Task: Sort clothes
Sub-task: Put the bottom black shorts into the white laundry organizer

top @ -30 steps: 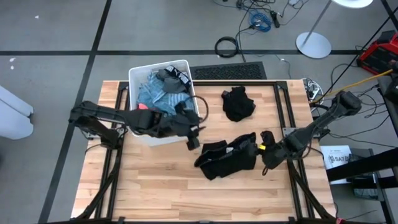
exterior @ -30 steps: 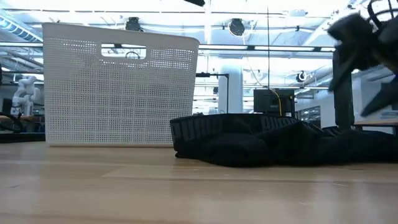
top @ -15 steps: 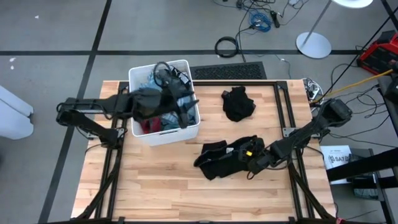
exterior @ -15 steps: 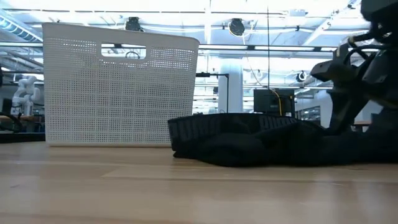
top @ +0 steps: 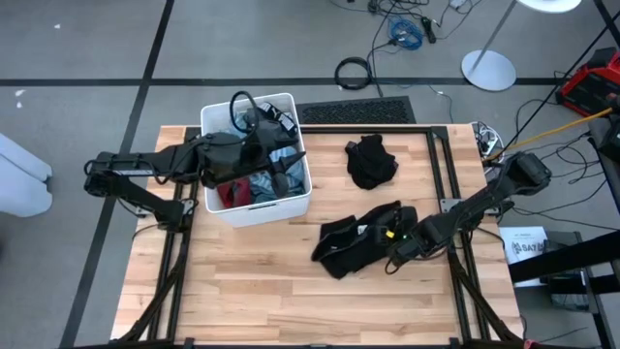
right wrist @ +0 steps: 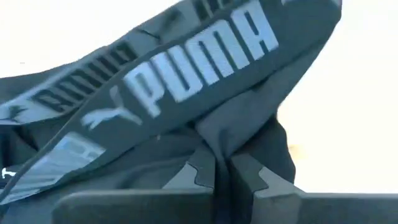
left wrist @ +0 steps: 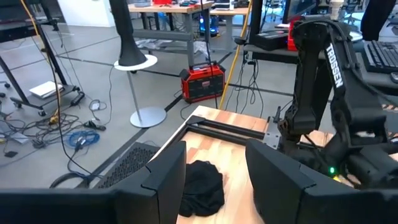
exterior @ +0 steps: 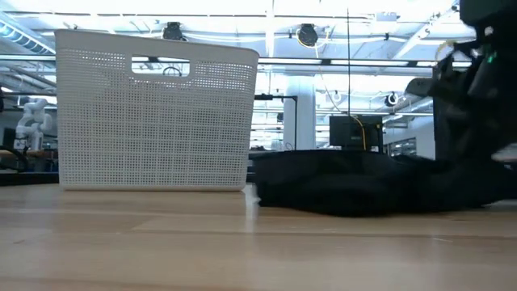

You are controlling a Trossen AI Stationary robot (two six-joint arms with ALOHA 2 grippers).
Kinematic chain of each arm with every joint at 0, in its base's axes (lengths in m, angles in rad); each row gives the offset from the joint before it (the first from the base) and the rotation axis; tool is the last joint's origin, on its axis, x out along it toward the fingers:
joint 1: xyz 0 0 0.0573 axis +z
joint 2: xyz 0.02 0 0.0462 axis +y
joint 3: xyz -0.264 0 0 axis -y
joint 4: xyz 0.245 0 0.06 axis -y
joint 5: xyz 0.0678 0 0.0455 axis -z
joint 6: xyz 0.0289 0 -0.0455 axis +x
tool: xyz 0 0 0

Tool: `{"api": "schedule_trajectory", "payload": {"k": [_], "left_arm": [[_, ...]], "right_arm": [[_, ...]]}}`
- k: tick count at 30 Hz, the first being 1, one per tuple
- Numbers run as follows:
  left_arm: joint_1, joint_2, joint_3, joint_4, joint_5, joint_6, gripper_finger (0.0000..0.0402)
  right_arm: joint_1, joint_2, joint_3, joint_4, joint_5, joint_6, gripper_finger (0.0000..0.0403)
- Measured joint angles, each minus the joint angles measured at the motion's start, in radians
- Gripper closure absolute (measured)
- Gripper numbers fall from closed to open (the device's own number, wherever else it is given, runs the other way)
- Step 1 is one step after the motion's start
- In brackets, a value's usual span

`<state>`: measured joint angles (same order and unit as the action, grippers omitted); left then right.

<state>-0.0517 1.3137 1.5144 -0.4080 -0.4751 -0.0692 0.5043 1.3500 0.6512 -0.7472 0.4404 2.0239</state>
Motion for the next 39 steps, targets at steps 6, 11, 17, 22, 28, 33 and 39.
{"api": "schedule_trajectory", "payload": {"k": [6, 11, 17, 22, 28, 33, 39], "left_arm": [[-0.001, 0.0, 0.0, 0.0, 0.0, 0.0, 0.0226], [-0.001, 0.0, 0.0, 0.002, 0.0, -0.001, 0.0226], [-0.001, 0.0, 0.0, 0.002, 0.0, 0.005, 0.0227], [-0.001, 0.0, 0.0, -0.003, 0.0, 0.024, 0.0227], [-0.001, 0.0, 0.0, -0.049, 0.0, 0.024, 0.0227], [-0.001, 0.0, 0.0, -0.057, 0.0, 0.024, 0.0227], [-0.001, 0.0, 0.0, -0.054, 0.0, 0.043, 0.0227]], "right_arm": [[-0.01, -0.03, 0.202, -0.378, 0.017, -0.104, 0.0398], [-0.055, -0.004, 0.312, -0.318, 0.033, -0.296, 0.0399], [-0.14, 0.106, 0.337, -0.04, 0.005, -0.496, 0.0399], [-0.184, 0.233, 0.337, 0.189, -0.129, -0.619, 0.0399], [-0.187, 0.335, 0.337, 0.327, -0.218, -0.648, 0.0396], [-0.191, 0.362, 0.337, 0.329, -0.282, -0.654, 0.0362], [-0.205, 0.356, 0.337, 0.35, -0.364, -0.698, 0.0266]]}}
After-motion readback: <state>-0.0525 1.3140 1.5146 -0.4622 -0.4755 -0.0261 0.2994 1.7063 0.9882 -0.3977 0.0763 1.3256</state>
